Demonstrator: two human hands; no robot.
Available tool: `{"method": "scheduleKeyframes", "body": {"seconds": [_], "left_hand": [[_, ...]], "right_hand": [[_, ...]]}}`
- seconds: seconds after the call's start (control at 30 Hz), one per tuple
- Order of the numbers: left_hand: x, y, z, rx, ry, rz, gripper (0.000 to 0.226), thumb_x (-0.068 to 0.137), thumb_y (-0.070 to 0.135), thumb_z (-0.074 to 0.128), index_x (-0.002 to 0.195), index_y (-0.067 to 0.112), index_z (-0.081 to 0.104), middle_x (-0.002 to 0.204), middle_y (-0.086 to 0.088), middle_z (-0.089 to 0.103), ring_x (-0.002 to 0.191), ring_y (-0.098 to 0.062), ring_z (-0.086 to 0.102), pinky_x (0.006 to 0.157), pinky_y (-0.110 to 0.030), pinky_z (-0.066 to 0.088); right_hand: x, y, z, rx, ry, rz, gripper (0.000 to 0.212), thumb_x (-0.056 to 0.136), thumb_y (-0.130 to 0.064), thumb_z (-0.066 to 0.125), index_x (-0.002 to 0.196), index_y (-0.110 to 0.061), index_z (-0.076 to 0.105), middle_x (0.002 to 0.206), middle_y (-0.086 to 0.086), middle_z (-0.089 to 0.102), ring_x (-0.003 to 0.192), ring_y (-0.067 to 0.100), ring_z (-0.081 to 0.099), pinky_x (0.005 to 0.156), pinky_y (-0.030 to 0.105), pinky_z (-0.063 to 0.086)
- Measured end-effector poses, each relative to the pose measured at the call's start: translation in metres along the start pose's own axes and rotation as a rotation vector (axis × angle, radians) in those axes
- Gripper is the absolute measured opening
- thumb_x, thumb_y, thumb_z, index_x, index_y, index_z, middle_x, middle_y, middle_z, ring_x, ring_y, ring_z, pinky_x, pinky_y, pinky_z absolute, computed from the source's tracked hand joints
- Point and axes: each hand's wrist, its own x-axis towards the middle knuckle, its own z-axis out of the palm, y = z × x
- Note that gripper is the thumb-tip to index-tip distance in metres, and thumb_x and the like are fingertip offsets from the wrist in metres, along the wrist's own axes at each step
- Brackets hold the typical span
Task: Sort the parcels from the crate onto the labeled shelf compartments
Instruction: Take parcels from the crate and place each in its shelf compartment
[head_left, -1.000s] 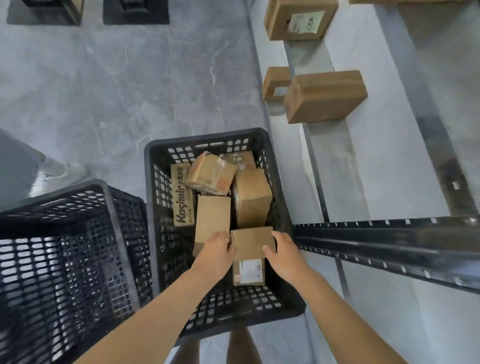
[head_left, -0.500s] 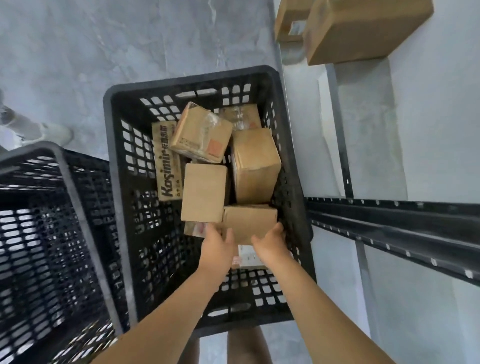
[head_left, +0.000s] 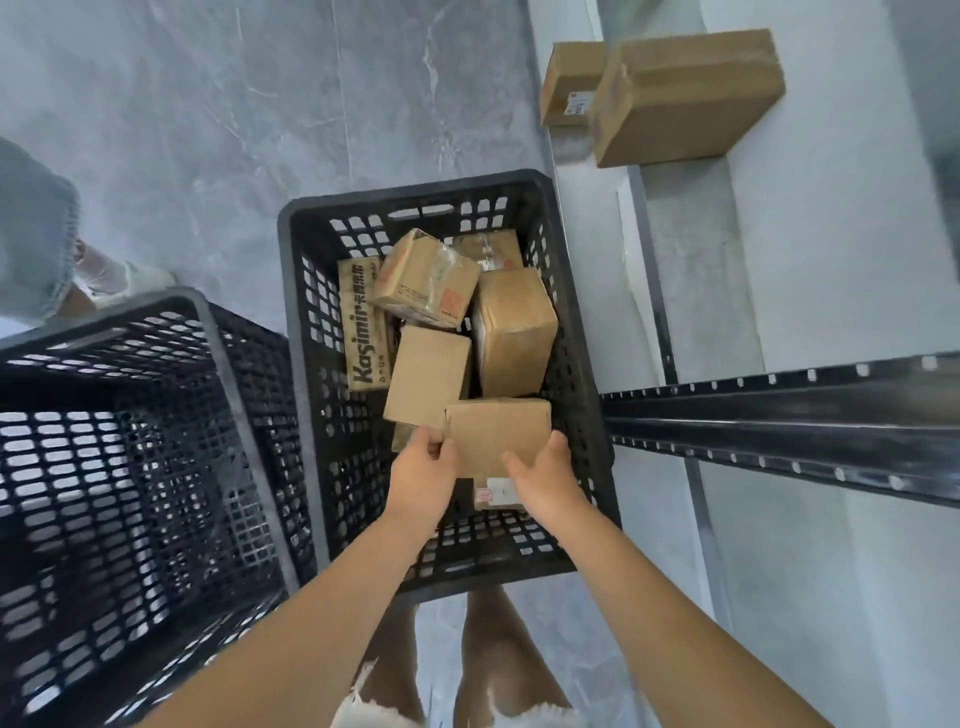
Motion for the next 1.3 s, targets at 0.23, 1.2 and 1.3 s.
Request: {"method": "scheduleKeyframes", "body": {"seconds": [0.23, 1.2, 1.3], "left_hand": [[-0.068, 0.066, -0.071, -0.12, 0.102, 0.146, 0.023, 0.101, 0.019, 0.046, 0.082, 0.01, 0.053, 0.079, -0.004, 0.055, 0.075, -0.018, 0.051, 0.058, -0.023, 0.037], [-0.211, 0.232, -0.253, -0.54, 0.071, 0.767, 0.024, 0.087, 0.037, 0.071, 0.104, 0.02, 0.074, 0.094, 0.004, 0.077, 0.091, -0.011, 0.072, 0.089, -0.033, 0.058], [-0.214, 0.231, -0.264, -0.516, 0.087, 0.801, 0.025, 0.088, 0.034, 0.071, 0.108, 0.019, 0.074, 0.097, 0.006, 0.076, 0.094, -0.009, 0.071, 0.091, -0.03, 0.057]], "right_hand": [[-0.098, -0.063, -0.041, 0.097, 0.081, -0.171, 0.045, 0.1, -0.031, 0.052, 0.138, -0.011, 0.035, 0.132, 0.008, 0.051, 0.113, 0.022, 0.055, 0.095, 0.037, 0.046], [-0.306, -0.216, -0.146, 0.344, 0.398, -0.804, 0.041, 0.099, -0.047, 0.049, 0.129, -0.019, 0.044, 0.116, -0.002, 0.056, 0.101, 0.01, 0.055, 0.08, 0.028, 0.048], [-0.31, -0.219, -0.145, 0.295, 0.382, -0.84, 0.053, 0.098, -0.046, 0.052, 0.144, -0.023, 0.041, 0.132, -0.005, 0.054, 0.121, 0.015, 0.053, 0.102, 0.042, 0.049]]}}
